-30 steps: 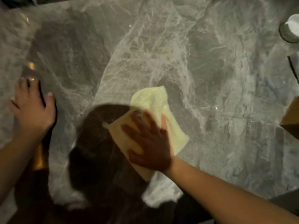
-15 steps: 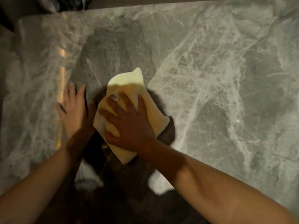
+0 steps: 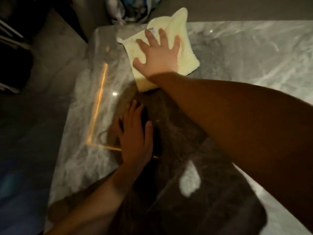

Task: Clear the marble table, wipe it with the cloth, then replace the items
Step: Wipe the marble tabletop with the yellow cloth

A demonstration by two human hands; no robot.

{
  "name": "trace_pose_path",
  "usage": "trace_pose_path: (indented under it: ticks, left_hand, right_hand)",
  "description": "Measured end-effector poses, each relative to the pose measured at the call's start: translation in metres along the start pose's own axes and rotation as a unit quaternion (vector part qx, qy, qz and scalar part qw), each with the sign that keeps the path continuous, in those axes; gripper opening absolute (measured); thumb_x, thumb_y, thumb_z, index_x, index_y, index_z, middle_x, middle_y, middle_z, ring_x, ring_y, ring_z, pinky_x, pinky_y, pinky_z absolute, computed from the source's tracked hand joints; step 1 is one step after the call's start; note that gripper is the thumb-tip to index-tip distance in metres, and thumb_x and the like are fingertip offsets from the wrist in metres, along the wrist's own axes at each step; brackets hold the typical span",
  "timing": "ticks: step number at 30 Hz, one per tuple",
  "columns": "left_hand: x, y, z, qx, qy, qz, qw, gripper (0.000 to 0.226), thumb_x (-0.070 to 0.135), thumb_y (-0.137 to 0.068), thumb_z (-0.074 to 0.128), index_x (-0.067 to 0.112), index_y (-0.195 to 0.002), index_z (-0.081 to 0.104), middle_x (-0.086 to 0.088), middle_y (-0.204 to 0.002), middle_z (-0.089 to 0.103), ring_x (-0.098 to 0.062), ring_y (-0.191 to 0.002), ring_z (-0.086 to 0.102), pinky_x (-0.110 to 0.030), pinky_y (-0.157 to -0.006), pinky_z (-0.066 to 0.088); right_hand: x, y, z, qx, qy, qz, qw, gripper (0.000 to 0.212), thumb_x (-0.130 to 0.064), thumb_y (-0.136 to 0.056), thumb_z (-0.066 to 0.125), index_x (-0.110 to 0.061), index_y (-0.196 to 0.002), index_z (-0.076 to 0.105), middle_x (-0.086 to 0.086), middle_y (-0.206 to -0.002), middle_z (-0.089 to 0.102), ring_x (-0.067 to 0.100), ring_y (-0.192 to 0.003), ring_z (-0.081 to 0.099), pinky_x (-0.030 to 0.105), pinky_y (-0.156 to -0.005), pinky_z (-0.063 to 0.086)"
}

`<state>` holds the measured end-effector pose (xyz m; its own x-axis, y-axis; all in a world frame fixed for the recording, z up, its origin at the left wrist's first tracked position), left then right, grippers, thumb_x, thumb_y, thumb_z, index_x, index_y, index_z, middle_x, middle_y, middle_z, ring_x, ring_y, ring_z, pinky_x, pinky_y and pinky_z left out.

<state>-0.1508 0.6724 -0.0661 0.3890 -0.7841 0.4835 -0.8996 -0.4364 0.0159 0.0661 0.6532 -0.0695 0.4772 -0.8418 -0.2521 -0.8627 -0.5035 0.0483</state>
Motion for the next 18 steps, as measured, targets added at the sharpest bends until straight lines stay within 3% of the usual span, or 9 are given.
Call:
trace_pose_path:
  ticks: [8, 14, 18]
  left_hand:
    - [-0.001, -0.002, -0.002, -0.007, 0.007, -0.002, 1.0, 0.048, 0.042, -0.093, 0.028, 0.025, -0.135, 0.043, 0.005, -0.153, 0.031, -0.01, -0.144, 0.019, -0.049, -0.119, 0.005]
    - [-0.01, -0.001, 0.003, -0.006, -0.062, 0.046, 0.997, 0.055, 0.039, -0.087, 0.036, 0.017, -0.136, 0.045, -0.008, -0.153, 0.033, -0.027, -0.143, 0.026, -0.058, -0.114, 0.016]
    - [0.007, -0.005, 0.001, -0.048, -0.106, 0.097, 0.988, 0.056, 0.036, -0.083, 0.043, 0.018, -0.135, 0.046, -0.008, -0.154, 0.029, -0.03, -0.144, 0.02, -0.059, -0.112, 0.007]
  right_hand:
    - [0.022, 0.053, -0.008, -0.007, 0.013, -0.064, 0.998, 0.054, -0.055, -0.089, 0.038, -0.041, -0.141, 0.04, -0.007, -0.158, 0.023, 0.028, -0.147, 0.01, 0.061, -0.112, 0.002]
    - [0.046, 0.2, -0.005, -0.037, 0.013, -0.058, 0.998, 0.057, -0.06, -0.083, 0.035, -0.045, -0.137, 0.044, -0.007, -0.156, 0.03, 0.031, -0.145, 0.021, 0.061, -0.109, 0.008]
    - [0.052, 0.31, -0.011, -0.022, -0.059, -0.01, 0.998, 0.056, -0.059, -0.084, 0.048, -0.046, -0.138, 0.037, -0.013, -0.154, 0.03, 0.026, -0.146, 0.018, 0.059, -0.113, 0.007]
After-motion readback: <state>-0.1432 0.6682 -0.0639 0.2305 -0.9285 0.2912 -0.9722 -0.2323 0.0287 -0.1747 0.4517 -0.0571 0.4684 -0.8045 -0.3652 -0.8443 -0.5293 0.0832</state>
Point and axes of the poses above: each hand's wrist, its own y-axis away from the middle knuckle, its own z-axis out of the palm, x = y × z, the point moved 2 cm from there along -y, towards the middle knuckle
